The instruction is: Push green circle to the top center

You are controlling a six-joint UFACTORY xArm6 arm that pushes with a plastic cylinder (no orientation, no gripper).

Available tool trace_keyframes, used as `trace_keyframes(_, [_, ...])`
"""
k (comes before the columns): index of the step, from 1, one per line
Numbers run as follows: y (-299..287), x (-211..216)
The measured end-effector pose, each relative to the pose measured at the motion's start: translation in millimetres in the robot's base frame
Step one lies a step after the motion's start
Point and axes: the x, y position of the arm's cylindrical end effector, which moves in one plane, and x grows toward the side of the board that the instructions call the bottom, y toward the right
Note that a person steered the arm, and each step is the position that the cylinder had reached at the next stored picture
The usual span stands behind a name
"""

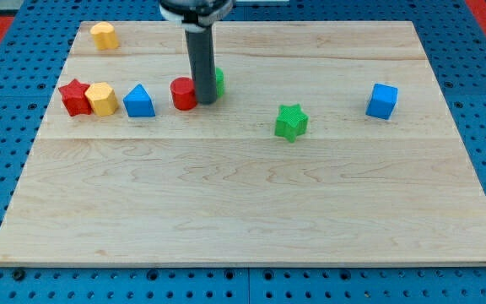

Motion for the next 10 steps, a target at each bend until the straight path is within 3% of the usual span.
trace_keyframes(3, [20.7,-104.7])
trace_keyframes(7, [36.0,-100.8])
trace_keyframes(8, [113.4,-101.2])
trace_keyframes(9, [99.6,-72.9])
trace_keyframes(10, [35.0,-31.6])
